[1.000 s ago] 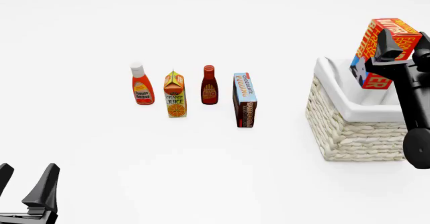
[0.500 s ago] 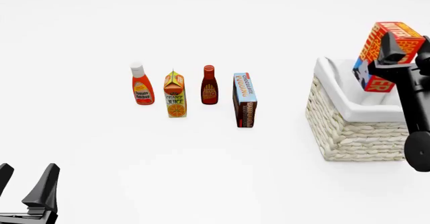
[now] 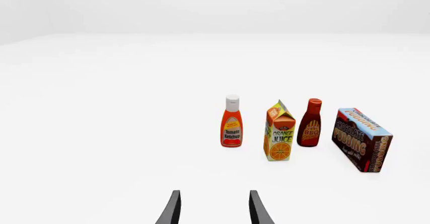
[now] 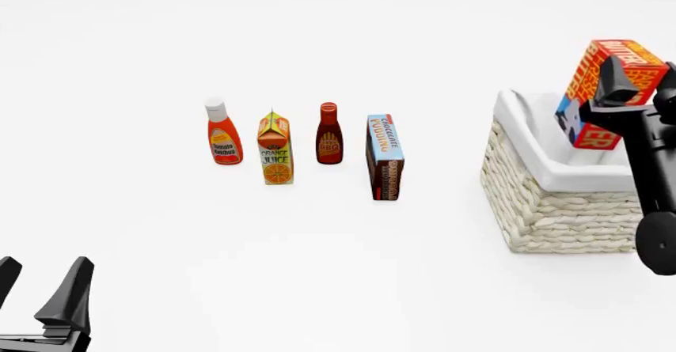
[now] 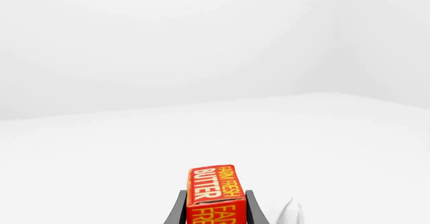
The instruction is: Pick the butter and place it in the basket.
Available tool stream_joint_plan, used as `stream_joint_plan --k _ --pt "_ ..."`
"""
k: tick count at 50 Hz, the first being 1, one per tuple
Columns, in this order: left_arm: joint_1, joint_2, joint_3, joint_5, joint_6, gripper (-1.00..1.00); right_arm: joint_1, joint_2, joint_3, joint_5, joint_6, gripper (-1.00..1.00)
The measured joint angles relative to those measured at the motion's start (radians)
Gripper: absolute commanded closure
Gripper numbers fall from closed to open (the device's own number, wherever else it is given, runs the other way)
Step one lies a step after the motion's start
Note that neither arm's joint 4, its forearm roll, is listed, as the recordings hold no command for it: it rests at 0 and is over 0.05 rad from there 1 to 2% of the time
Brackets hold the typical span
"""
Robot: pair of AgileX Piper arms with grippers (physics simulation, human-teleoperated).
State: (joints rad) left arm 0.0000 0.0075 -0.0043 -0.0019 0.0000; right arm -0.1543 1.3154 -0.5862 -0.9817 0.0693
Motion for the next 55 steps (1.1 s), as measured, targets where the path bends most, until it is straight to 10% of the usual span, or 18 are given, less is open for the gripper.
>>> stream_joint_plan --k 55 --pt "0.0 0.0 0.0 0.0 0.0 -1.0 -0.008 0.053 0.014 -0.049 -0.001 1.0"
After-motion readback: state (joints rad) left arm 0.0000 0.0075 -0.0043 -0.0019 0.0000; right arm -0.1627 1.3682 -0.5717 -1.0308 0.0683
